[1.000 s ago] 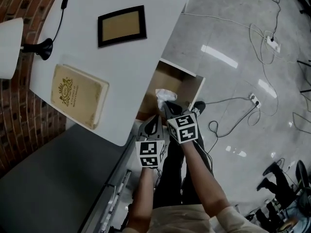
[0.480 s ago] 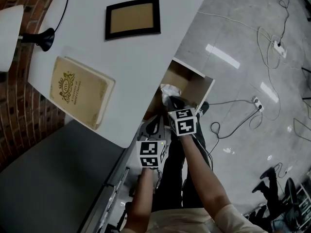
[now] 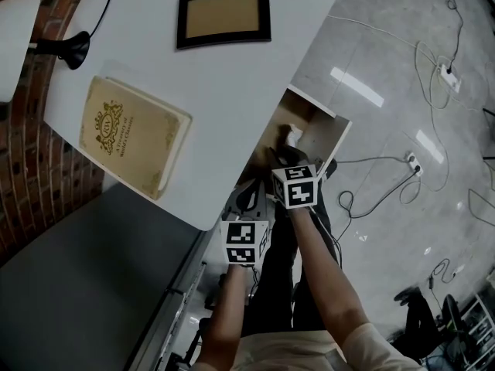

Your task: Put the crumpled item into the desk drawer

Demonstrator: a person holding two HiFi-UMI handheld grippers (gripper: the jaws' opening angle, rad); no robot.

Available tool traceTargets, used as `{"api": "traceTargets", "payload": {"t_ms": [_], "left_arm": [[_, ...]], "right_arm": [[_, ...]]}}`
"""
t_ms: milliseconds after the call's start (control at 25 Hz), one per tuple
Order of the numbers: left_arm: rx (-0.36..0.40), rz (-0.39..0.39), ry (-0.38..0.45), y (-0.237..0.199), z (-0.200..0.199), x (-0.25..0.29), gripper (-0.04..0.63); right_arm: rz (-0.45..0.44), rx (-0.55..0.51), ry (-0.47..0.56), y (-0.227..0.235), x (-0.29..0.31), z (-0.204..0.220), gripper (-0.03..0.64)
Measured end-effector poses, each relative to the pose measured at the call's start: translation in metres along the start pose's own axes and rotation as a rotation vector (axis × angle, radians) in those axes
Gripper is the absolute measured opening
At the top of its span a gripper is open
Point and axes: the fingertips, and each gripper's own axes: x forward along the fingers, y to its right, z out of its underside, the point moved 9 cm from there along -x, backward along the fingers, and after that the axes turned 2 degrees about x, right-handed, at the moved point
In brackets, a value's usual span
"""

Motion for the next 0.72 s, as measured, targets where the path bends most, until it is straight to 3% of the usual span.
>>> {"api": "traceTargets", "payload": {"t_ms": [720], "left_arm": [[0.017, 0.007, -0.007, 0.014, -0.005, -0.022, 0.017]], "right_arm": [[0.025, 0.026, 0.023, -0.007, -0.067, -0.002, 0.114]]}}
